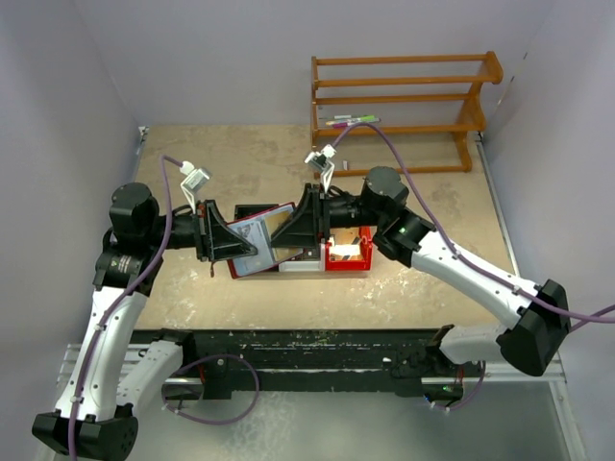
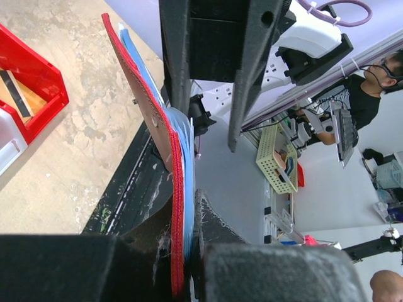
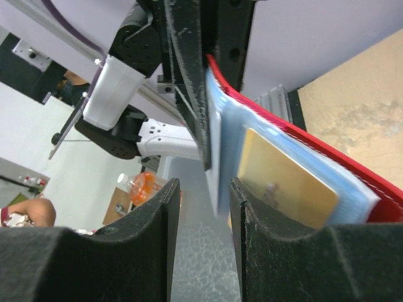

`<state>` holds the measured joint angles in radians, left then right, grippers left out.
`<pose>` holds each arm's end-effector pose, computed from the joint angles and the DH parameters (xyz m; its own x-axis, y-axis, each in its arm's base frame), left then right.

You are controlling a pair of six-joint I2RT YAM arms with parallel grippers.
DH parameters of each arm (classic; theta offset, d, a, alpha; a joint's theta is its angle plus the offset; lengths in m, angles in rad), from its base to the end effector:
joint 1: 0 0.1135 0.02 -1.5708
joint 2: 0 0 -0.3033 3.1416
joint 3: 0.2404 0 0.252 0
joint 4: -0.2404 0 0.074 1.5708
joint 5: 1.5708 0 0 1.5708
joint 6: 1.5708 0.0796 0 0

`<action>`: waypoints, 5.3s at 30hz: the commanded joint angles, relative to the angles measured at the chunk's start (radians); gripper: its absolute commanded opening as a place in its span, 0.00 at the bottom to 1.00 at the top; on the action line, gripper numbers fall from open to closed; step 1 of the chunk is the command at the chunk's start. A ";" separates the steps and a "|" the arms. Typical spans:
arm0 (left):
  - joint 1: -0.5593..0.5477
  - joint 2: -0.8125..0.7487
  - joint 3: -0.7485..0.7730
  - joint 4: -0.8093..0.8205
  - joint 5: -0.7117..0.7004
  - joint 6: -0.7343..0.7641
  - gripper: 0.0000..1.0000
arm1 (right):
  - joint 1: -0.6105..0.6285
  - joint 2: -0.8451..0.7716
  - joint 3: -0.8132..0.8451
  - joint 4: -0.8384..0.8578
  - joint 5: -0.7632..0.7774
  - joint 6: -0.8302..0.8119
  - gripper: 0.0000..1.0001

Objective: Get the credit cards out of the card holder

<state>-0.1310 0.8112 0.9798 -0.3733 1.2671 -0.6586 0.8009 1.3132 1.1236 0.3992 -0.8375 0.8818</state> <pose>0.1270 -0.0933 0.4138 -0.7502 -0.0858 -0.6556 0.6401 0.1542 -0.7526 0.1795 0.2701 0.4461 -0.6693 0.0519 -0.7412 -0.7389 -0.1508 0.6567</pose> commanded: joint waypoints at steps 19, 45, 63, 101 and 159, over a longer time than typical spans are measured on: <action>0.002 -0.013 0.053 0.030 0.012 0.019 0.07 | 0.007 0.014 0.033 0.144 -0.028 0.035 0.27; 0.002 0.023 0.082 -0.079 -0.074 0.101 0.13 | 0.036 0.100 0.017 0.168 0.027 0.067 0.15; 0.002 0.010 0.089 -0.070 0.002 0.106 0.10 | 0.035 0.100 -0.041 0.181 0.108 0.086 0.31; 0.002 -0.048 0.024 0.149 0.067 -0.077 0.06 | 0.000 -0.016 -0.270 0.667 0.081 0.378 0.14; 0.002 -0.001 0.105 -0.064 -0.080 0.106 0.04 | -0.199 -0.262 -0.316 0.286 0.006 0.216 0.00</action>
<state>-0.1276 0.8146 1.0336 -0.4450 1.1816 -0.5896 0.6708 1.1225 0.8227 0.7441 -0.7635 1.1374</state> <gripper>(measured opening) 0.098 0.005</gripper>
